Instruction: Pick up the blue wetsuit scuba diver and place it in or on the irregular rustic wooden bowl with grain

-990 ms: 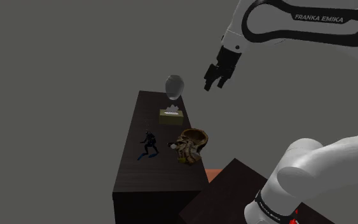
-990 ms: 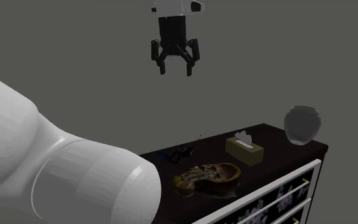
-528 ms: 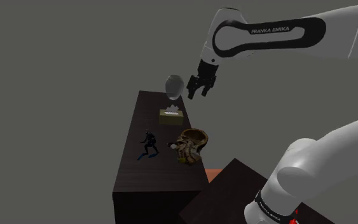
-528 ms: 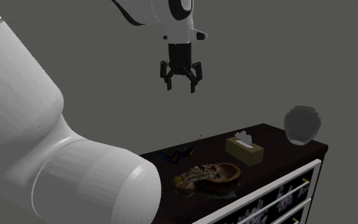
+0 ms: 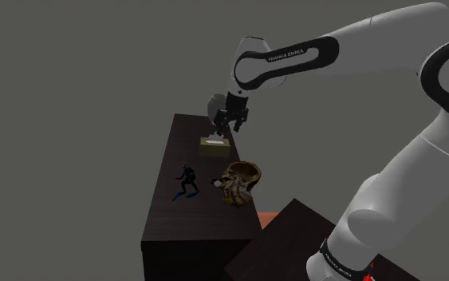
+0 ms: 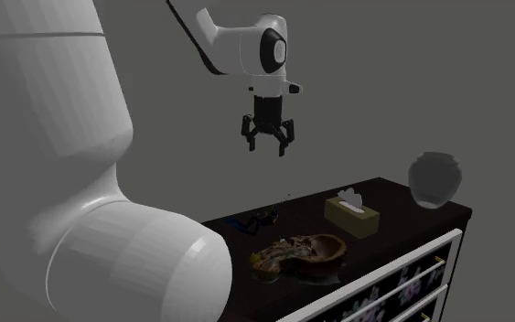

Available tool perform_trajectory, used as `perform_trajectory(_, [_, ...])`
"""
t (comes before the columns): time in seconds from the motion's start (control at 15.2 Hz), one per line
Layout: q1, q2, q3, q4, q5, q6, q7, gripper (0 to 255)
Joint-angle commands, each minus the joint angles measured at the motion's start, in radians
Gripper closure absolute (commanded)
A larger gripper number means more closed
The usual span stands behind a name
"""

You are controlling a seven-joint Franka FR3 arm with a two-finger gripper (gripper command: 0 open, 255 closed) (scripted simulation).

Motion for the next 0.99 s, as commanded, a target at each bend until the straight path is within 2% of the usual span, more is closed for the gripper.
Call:
perform_trajectory(0.0, [0.001,0.076,0.001,0.034,0.004,0.028,0.002,0])
perform_trajectory(0.46, [0.007,0.350,0.006,0.192,0.017,0.089,0.007,0])
perform_trajectory(0.92, [0.012,0.630,0.012,0.409,0.027,0.100,0.014,0])
